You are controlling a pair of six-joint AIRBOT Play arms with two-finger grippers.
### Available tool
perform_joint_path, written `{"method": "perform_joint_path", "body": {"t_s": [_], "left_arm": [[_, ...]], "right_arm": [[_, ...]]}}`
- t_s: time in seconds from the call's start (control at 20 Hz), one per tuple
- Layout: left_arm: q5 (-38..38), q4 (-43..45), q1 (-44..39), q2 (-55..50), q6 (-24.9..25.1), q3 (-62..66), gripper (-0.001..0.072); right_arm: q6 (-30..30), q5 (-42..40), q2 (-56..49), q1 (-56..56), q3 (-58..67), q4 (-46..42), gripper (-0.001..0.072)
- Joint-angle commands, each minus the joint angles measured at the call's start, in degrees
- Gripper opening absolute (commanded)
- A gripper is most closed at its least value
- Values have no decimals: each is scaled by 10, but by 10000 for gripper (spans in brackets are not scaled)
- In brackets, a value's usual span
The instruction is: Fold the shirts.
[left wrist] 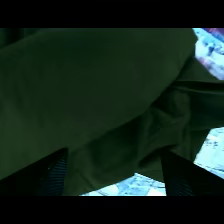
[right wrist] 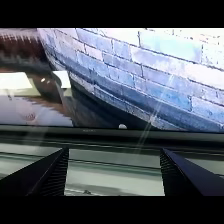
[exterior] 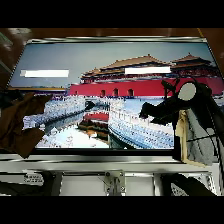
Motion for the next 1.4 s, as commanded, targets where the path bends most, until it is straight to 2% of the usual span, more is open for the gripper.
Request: {"method": "perform_joint_path", "body": {"t_s": [0.0, 0.2, 0.45, 0.75, 0.8, 0.85, 0.9, 1.1, 1.25, 1.35], "left_arm": [[-5, 52, 18, -16, 2, 4, 706], [-52, 57, 24, -40, 32, 3, 708], [-20, 60, 47, -48, 22, 3, 708], [-21, 45, 47, -88, 23, 3, 702], [-31, 44, 45, -93, 23, 3, 614], [-44, 44, 44, -94, 23, 4, 167], [-53, 42, 41, -90, 24, 4, 38], [-53, 3, 11, -21, 28, 4, 37], [-49, -98, -38, 76, 29, 3, 38], [-31, -174, -96, 160, 56, 3, 37]], "right_arm": [[14, -16, -3, 0, 0, -25, 691], [13, -22, -27, 1, -1, -22, 691], [-9, -22, -56, 1, -1, 25, 690], [-23, -23, -56, 1, -1, 42, 691], [-25, -19, -56, 1, -1, 44, 691], [-34, -15, -56, 1, -1, 49, 690], [-46, -10, -56, 1, -1, 56, 691], [-97, 0, -56, 0, -1, 54, 691], [-109, 1, -56, 0, -1, 35, 691], [-121, 10, -56, 0, -1, 26, 691]]}}
